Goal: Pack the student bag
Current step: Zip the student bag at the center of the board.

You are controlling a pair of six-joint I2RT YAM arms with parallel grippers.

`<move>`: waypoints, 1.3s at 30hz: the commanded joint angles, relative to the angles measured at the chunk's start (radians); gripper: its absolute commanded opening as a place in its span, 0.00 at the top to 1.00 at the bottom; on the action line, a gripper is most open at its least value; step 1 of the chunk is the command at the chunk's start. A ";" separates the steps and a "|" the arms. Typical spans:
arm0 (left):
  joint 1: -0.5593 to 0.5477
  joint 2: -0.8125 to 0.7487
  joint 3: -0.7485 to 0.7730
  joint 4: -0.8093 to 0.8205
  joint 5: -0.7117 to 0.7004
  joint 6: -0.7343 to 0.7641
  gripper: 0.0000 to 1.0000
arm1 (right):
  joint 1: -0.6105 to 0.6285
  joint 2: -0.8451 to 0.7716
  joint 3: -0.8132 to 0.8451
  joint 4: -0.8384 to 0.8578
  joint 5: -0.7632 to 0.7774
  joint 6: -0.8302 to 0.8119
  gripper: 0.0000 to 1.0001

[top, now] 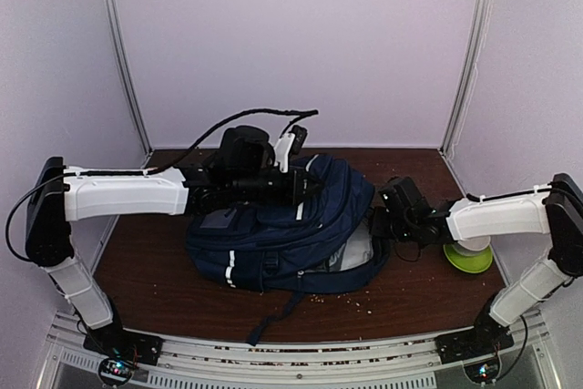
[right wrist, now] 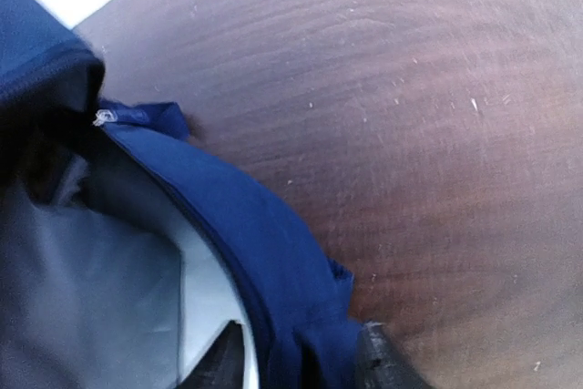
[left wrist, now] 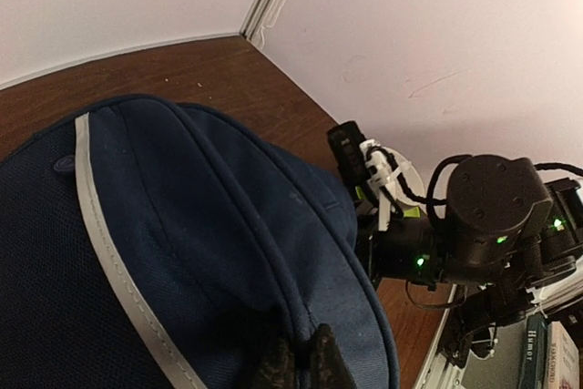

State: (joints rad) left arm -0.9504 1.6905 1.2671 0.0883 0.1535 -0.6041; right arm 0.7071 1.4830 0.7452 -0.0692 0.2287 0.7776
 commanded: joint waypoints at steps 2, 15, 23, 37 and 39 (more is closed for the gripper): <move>0.013 -0.173 -0.065 0.080 -0.031 0.007 0.68 | 0.003 -0.164 -0.053 -0.043 -0.026 0.002 0.46; -0.189 -0.578 -0.305 -0.389 -0.477 0.133 0.02 | 0.067 -0.527 -0.094 -0.348 0.056 -0.021 0.35; -0.335 -0.425 -0.309 -0.526 -0.489 0.385 0.03 | 0.160 -0.696 -0.206 -0.263 -0.093 -0.067 0.38; -0.265 -0.107 -0.265 -0.422 -0.552 0.640 0.03 | 0.346 -0.761 -0.305 -0.136 -0.074 -0.045 0.39; -0.261 -0.094 -0.262 -0.412 -0.565 0.646 0.04 | 0.370 -0.759 -0.330 -0.092 -0.070 -0.039 0.39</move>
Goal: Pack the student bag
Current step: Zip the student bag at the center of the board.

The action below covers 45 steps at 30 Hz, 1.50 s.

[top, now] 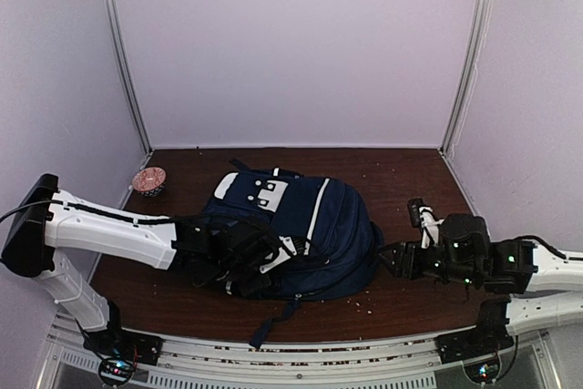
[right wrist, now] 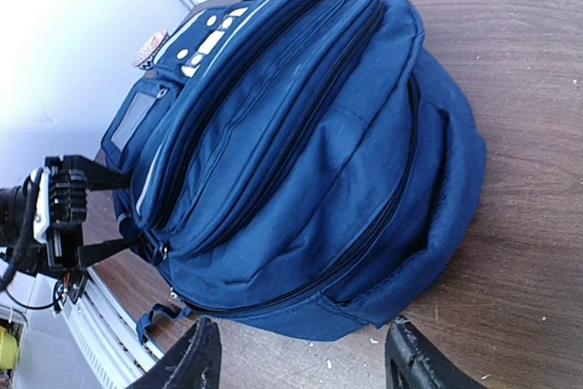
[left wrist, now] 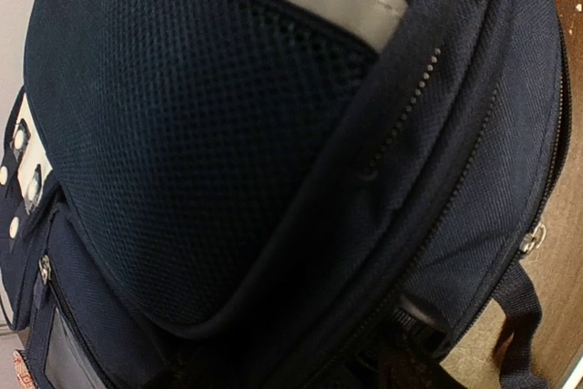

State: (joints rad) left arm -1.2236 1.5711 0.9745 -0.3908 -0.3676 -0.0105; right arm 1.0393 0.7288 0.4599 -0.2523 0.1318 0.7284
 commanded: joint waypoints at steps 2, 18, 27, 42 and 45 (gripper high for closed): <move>0.017 0.034 0.031 0.083 -0.049 0.053 0.06 | 0.065 0.000 -0.054 0.126 0.040 0.012 0.39; 0.029 -0.080 -0.015 0.158 -0.064 0.003 1.00 | 0.287 0.117 -0.024 0.272 0.337 0.003 0.39; 0.029 -0.141 -0.052 0.220 -0.055 -0.115 1.00 | 0.362 0.477 0.120 0.390 0.254 0.044 0.40; 0.061 -0.049 0.064 0.251 -0.048 -0.231 1.00 | 0.384 0.934 0.262 0.572 0.466 0.169 0.42; 0.061 -0.053 0.069 0.253 -0.044 -0.238 1.00 | 0.385 0.963 0.296 0.536 0.479 0.188 0.44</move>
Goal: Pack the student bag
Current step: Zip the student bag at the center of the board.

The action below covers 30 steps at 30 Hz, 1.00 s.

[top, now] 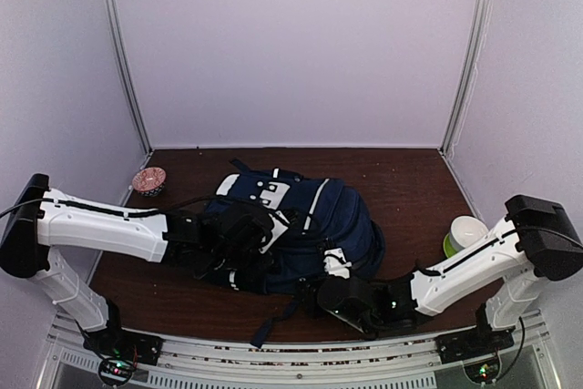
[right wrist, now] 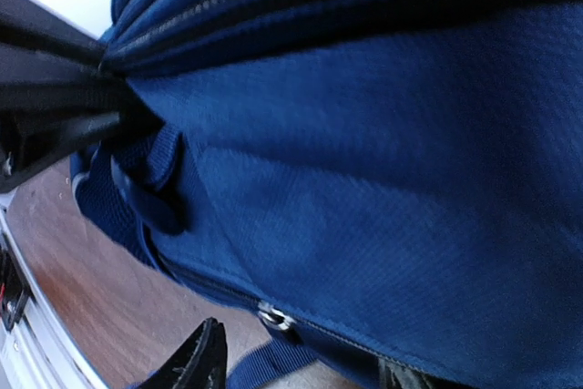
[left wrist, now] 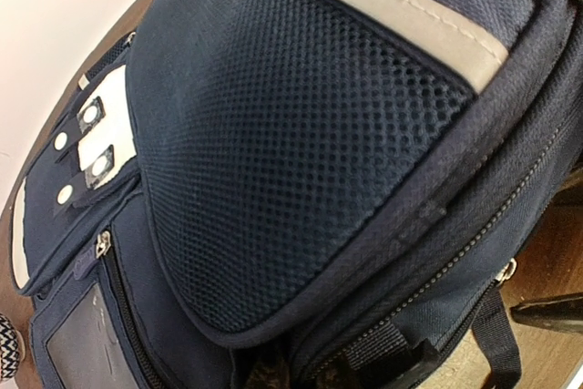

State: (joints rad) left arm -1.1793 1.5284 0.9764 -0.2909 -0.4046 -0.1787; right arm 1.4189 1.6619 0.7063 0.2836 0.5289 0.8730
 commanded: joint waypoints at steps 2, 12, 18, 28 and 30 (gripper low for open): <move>0.017 -0.015 0.068 0.151 -0.002 -0.074 1.00 | 0.004 0.050 0.066 -0.036 0.093 0.061 0.48; 0.017 -0.043 0.062 0.126 -0.007 -0.096 1.00 | 0.003 0.098 0.172 -0.251 0.114 0.148 0.68; 0.017 -0.059 0.062 0.111 -0.022 -0.093 1.00 | 0.006 -0.010 0.083 -0.267 0.103 0.150 0.71; 0.017 -0.054 0.072 0.105 -0.022 -0.092 1.00 | 0.011 -0.132 -0.007 -0.190 -0.011 0.034 0.58; 0.017 -0.052 0.080 0.102 -0.020 -0.093 1.00 | 0.012 -0.101 0.026 -0.174 -0.042 0.012 0.57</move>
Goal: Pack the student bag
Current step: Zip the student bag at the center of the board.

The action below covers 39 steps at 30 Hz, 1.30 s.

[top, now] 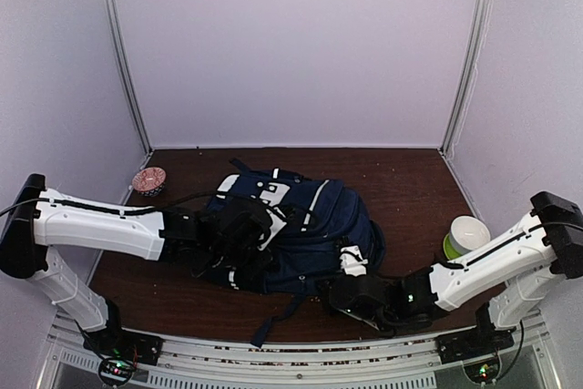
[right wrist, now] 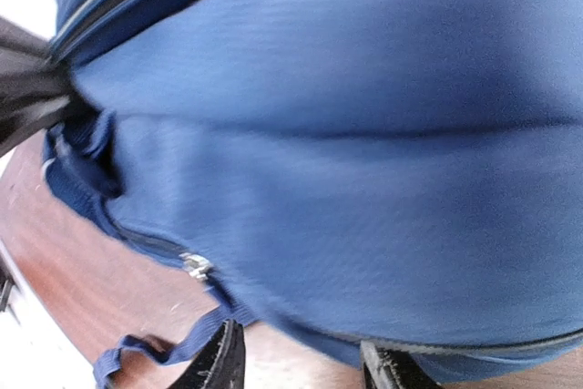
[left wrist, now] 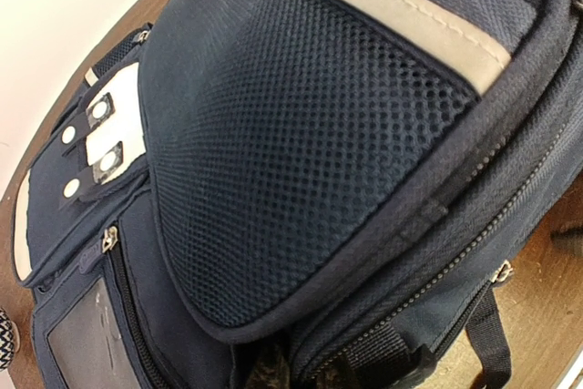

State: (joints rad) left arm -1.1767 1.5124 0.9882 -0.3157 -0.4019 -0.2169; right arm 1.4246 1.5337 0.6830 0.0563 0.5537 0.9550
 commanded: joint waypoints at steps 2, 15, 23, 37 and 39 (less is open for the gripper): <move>0.014 -0.036 0.073 0.121 -0.022 -0.055 1.00 | 0.006 0.057 0.068 0.081 -0.092 -0.082 0.57; 0.014 -0.047 0.071 0.109 -0.020 -0.052 1.00 | -0.006 0.143 0.109 0.073 -0.062 -0.027 0.59; 0.014 -0.049 0.076 0.111 -0.014 -0.055 1.00 | -0.016 0.160 0.108 0.071 -0.017 -0.006 0.64; 0.014 -0.055 0.072 0.109 0.003 -0.068 1.00 | -0.020 0.199 0.116 0.153 0.009 0.008 0.72; 0.014 -0.055 0.073 0.109 0.003 -0.068 1.00 | -0.021 0.206 0.123 0.151 0.007 0.009 0.73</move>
State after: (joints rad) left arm -1.1728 1.5124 1.0046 -0.3389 -0.3927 -0.2344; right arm 1.4132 1.7172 0.7822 0.1829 0.5293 0.9504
